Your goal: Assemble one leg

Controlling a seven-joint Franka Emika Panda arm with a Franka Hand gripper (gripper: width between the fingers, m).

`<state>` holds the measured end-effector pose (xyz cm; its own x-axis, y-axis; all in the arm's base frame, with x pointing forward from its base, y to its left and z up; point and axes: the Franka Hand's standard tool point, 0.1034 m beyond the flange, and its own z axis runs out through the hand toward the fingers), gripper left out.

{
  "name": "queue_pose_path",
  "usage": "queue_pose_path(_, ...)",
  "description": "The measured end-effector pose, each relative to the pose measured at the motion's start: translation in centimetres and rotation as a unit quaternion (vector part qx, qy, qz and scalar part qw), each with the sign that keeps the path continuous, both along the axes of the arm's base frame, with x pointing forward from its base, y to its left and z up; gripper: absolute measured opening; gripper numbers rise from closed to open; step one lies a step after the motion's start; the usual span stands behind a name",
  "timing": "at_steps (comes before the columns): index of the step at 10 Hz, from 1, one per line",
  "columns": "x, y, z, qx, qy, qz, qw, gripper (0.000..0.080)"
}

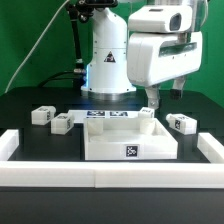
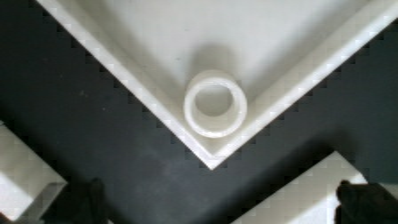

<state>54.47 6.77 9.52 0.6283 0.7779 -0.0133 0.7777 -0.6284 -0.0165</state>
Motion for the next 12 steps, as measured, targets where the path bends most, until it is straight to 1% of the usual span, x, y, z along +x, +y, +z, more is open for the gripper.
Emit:
queue_pose_path(8, -0.3, -0.1, -0.1, 0.0, 0.001, 0.003, 1.0, 0.065)
queue_pose_path(9, -0.7, -0.3, -0.6, 0.002, -0.005, 0.026, 1.0, 0.0649)
queue_pose_path(10, -1.7, -0.7, -1.6, 0.006, -0.018, 0.07, 0.997, 0.065)
queue_pose_path(11, -2.5, -1.1, -2.4, 0.007, -0.022, 0.131, 0.991, 0.065)
queue_pose_path(12, -3.0, -1.2, -2.8, 0.003, -0.023, 0.18, 0.983, 0.065)
